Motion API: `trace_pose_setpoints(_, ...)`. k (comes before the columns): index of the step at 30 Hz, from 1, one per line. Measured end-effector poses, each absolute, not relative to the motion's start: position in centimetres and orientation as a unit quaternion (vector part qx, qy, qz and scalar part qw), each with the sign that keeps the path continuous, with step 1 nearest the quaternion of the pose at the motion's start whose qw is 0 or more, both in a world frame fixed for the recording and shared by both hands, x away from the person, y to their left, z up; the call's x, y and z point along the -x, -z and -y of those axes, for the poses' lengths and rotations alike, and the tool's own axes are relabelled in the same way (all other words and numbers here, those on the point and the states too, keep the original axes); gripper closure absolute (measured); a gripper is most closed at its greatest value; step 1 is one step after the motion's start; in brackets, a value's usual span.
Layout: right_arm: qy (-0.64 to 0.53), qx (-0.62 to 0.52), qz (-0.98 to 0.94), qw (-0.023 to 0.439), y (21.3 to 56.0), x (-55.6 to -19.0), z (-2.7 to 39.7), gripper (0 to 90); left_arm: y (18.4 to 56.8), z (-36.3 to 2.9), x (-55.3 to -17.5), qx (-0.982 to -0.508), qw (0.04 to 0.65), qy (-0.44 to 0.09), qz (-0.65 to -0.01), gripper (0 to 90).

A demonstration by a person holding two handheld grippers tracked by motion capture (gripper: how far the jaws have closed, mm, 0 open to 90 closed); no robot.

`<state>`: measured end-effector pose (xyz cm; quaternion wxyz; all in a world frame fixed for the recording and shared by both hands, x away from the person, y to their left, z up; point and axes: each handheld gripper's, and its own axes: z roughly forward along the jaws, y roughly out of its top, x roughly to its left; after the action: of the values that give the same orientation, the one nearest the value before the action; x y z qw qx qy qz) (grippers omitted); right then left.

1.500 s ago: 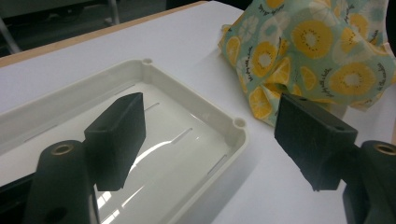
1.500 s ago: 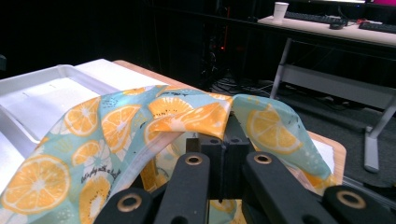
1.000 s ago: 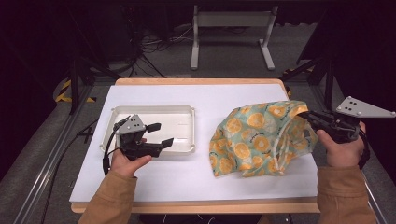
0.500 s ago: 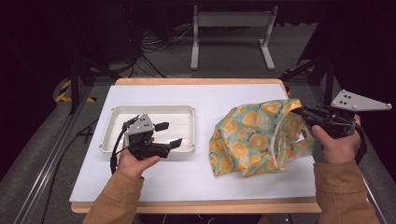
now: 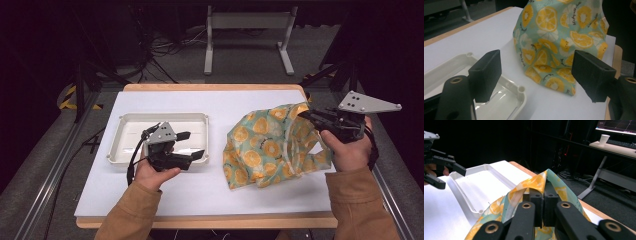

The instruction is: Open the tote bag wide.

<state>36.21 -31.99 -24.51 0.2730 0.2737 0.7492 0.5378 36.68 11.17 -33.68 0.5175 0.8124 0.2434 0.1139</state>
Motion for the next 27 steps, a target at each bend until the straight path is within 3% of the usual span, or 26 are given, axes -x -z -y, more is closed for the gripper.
trace_pose_setpoints(27,-0.555,-0.254,-0.758,0.231,24.2,-37.5,28.3,90.0,31.6,-5.4,-36.6,-0.818,0.534,-0.099,-0.187,25.2)
